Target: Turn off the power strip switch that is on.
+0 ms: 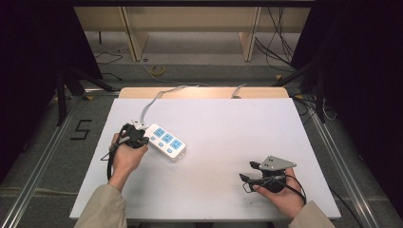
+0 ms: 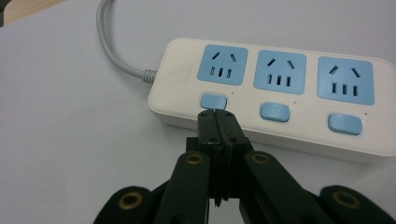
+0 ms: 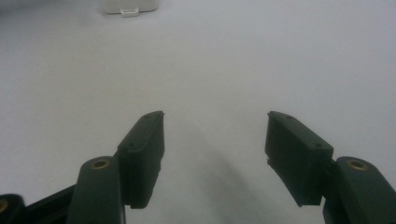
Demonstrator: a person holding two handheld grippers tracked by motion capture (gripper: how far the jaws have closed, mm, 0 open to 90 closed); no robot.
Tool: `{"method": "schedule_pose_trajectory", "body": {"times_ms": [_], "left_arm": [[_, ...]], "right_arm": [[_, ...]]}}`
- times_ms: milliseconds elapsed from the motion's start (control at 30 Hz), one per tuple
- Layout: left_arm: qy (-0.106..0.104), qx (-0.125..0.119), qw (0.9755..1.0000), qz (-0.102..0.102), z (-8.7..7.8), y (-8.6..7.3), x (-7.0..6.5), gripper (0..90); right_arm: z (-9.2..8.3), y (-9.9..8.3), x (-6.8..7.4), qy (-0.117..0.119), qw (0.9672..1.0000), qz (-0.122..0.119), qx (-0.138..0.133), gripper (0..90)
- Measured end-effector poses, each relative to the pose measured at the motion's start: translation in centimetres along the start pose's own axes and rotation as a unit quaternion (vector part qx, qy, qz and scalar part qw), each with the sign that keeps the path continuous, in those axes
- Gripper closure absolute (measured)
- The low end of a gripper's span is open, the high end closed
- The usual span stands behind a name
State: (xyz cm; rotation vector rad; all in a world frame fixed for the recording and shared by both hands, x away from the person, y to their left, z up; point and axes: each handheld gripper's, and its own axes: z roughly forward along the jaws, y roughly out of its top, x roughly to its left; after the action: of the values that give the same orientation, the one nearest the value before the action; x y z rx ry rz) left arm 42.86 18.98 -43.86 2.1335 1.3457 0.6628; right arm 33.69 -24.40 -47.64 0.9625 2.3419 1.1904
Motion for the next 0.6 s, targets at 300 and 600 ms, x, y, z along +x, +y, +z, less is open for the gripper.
{"method": "schedule_pose_trajectory", "body": {"times_ms": [300,600], "left_arm": [[-0.001,0.006,1.0,0.002,0.7,0.7,0.1,89.7],[0.001,0.013,0.9999,0.006,1.0,1.6,0.4,89.7]], "right_arm": [[0.0,0.0,0.0,0.001,1.0,0.001,-0.001,38.5],[0.1,0.0,0.0,0.001,1.0,0.0,-0.002,38.5]]}}
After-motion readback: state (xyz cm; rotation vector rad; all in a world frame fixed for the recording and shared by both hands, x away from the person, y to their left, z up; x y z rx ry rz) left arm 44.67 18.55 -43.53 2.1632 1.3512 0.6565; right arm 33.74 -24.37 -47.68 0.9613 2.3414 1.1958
